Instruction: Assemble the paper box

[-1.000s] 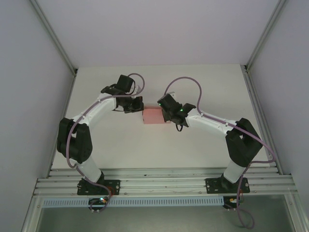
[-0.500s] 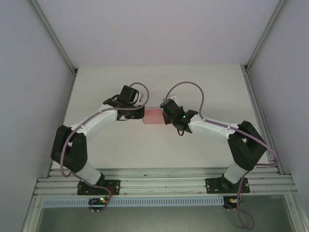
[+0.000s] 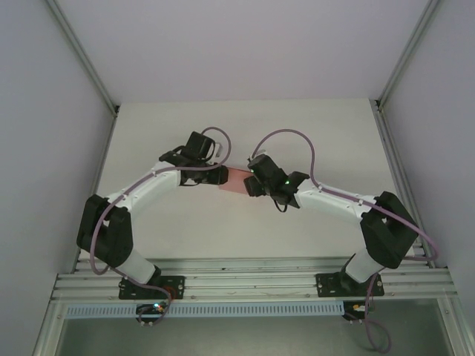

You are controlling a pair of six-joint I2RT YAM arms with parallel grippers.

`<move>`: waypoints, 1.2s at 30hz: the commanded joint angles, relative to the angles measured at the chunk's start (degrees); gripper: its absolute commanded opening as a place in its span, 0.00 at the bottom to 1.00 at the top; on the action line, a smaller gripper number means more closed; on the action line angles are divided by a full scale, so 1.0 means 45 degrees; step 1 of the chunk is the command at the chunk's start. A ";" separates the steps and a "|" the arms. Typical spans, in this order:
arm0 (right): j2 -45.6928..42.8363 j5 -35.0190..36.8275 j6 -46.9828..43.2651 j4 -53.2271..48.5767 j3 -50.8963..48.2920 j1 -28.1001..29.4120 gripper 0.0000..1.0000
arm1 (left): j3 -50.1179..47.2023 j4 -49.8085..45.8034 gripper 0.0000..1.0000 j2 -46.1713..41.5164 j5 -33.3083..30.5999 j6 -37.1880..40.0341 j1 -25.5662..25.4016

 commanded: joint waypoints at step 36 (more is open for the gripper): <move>-0.0118 -0.1757 0.2438 0.0665 -0.1644 -0.2239 1.00 | -0.0112 0.1345 0.88 0.0701 0.1565 0.0035 0.1695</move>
